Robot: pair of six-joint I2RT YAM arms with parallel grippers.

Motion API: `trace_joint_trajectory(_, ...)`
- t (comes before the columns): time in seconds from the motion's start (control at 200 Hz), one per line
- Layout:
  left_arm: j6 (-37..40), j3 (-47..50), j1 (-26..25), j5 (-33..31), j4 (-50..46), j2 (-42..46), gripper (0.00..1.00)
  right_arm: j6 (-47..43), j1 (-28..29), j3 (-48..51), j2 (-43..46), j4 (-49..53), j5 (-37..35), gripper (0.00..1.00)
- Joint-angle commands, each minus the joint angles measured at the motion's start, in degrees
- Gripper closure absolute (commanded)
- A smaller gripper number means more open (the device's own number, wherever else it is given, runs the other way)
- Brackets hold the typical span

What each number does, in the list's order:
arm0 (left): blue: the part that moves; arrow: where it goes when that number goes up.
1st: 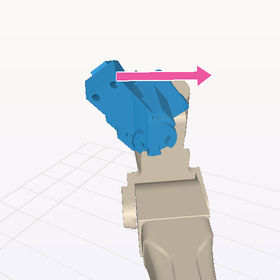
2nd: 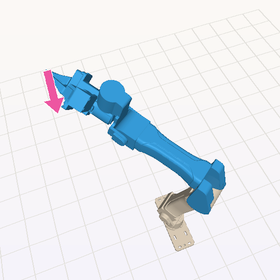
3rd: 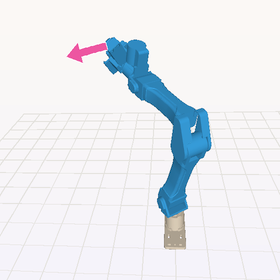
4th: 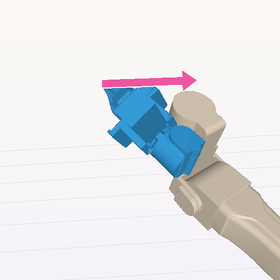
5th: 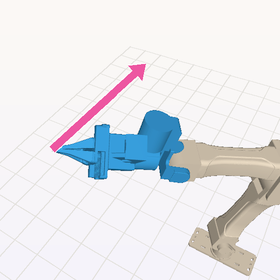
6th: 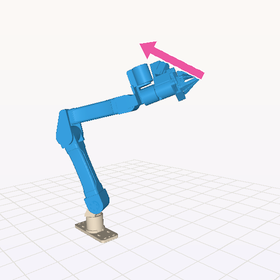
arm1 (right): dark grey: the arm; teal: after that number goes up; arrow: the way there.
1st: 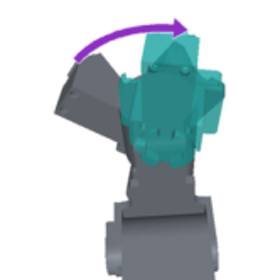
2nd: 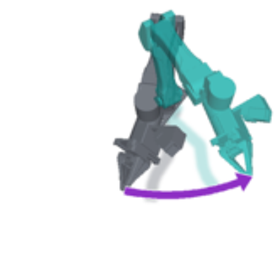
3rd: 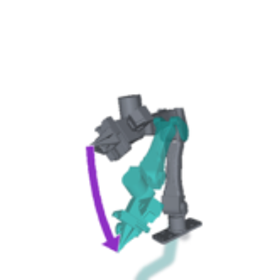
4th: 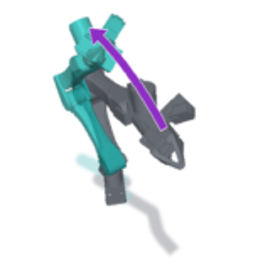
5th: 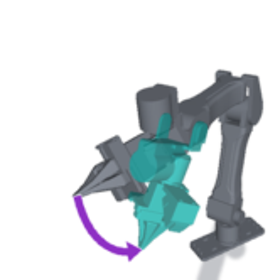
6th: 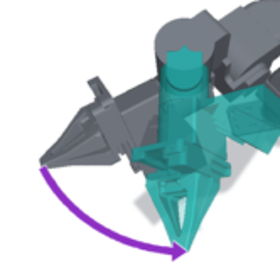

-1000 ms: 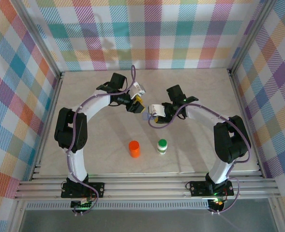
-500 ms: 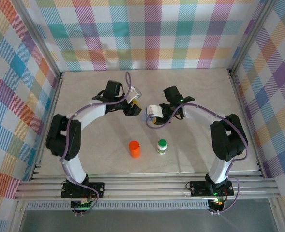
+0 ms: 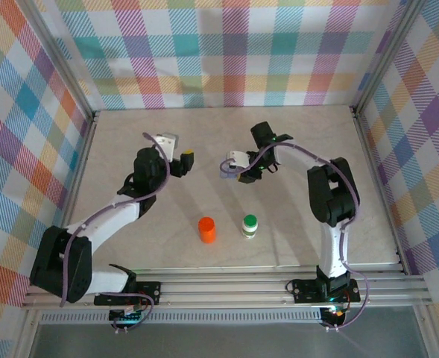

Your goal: Sort the pills into containers

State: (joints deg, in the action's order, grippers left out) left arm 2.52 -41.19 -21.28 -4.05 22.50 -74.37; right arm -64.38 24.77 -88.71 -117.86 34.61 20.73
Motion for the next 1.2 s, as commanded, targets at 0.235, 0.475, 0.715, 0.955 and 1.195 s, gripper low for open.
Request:
trace_joint_trajectory(0.235, -13.5, 6.0, -0.9, -11.1, -6.7, 10.5, 0.17, -2.7, 0.6, -7.0, -5.6, 1.4, 0.2, 0.78)
trace_joint_trajectory(0.475, -15.2, 6.4, -1.0, -8.0, -5.2, 10.1, 0.18, -6.5, 0.6, -10.6, -8.9, 4.1, 0.1, 0.73)
trace_joint_trajectory(0.715, -15.4, 6.4, -1.0, -10.4, -6.9, 11.9, 0.18, -6.3, 1.0, -12.7, -11.2, 4.1, 1.6, 0.62)
trace_joint_trajectory(0.955, -15.8, 6.3, -1.0, -10.6, -7.4, 12.3, 0.18, -2.9, 1.0, -14.5, -9.7, 3.9, -0.3, 0.27)
trace_joint_trajectory(1.195, -16.5, 6.5, -1.0, -11.0, -7.8, 14.4, 0.18, 11.3, 1.1, -12.7, -0.5, 2.2, 0.1, 0.2)
